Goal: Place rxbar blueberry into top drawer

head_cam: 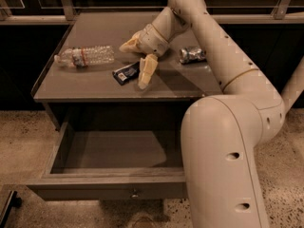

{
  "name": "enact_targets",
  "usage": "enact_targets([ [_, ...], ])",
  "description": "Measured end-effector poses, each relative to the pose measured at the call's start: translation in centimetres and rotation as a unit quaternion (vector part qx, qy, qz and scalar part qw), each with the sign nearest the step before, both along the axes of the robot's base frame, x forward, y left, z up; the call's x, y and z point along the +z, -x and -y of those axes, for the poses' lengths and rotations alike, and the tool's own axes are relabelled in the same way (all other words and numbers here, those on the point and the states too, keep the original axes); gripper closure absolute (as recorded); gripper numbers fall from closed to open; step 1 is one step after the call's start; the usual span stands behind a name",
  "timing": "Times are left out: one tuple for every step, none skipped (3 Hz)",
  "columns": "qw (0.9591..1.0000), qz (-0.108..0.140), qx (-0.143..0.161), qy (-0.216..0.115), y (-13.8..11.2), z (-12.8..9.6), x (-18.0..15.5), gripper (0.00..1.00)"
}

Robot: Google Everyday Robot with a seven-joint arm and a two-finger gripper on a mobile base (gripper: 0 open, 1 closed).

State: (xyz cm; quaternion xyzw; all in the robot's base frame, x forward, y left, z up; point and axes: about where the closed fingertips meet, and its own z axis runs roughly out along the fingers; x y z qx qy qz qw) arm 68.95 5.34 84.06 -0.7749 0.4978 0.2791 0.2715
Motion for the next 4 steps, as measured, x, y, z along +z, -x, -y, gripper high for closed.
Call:
enact_targets([
  [0.9997,-0.02,-0.009,0.009,0.0,0.1,-1.2,0.0],
  [0.999,-0.036,-0.024,0.013,0.1,0.6,-2.3,0.0],
  [0.999,-0.032,-0.028,0.009,-0.3,0.1,-2.5,0.18],
  [0.999,-0.032,-0.028,0.008,-0.3,0.0,-2.5,0.41],
])
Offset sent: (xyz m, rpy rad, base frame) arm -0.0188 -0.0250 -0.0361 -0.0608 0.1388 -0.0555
